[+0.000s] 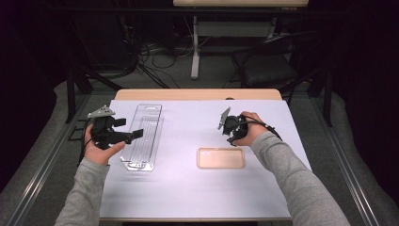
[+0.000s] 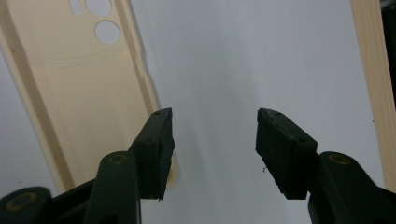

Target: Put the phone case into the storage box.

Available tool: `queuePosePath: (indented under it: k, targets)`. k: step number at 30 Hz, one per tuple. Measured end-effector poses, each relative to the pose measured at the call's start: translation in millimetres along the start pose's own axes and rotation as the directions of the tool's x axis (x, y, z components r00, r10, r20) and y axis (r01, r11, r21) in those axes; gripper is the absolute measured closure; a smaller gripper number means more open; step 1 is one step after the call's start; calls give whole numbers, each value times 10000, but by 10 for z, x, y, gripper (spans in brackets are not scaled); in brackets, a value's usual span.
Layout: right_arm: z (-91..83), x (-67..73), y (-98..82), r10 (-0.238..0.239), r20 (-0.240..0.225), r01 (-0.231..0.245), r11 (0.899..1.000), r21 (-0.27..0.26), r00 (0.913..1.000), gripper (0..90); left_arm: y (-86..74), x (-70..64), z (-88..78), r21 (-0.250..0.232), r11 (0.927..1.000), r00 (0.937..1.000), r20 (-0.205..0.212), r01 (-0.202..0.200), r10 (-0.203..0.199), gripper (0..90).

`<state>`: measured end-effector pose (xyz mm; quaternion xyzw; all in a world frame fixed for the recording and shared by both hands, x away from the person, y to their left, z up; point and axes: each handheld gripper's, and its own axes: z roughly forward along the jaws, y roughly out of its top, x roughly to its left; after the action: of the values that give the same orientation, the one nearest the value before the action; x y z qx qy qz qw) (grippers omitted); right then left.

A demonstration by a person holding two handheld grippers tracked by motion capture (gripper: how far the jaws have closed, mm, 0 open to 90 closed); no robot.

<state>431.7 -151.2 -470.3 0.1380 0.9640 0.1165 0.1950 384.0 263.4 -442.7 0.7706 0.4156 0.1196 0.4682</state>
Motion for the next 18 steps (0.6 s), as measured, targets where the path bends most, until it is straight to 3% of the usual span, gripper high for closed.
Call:
queuePosePath:
  k: [14, 18]
  targets:
    - [72, 29, 75, -386, -84, 386, 9992, 51, 9992, 504, -13, 17, -4, -27, 10000, 10000, -64, 16, -16, 38]
    - [128, 40, 83, -461, -441, 465, 9989, 97, 9980, 553, -14, 17, 3, 8, 10000, 10000, -67, -37, 37, 40]
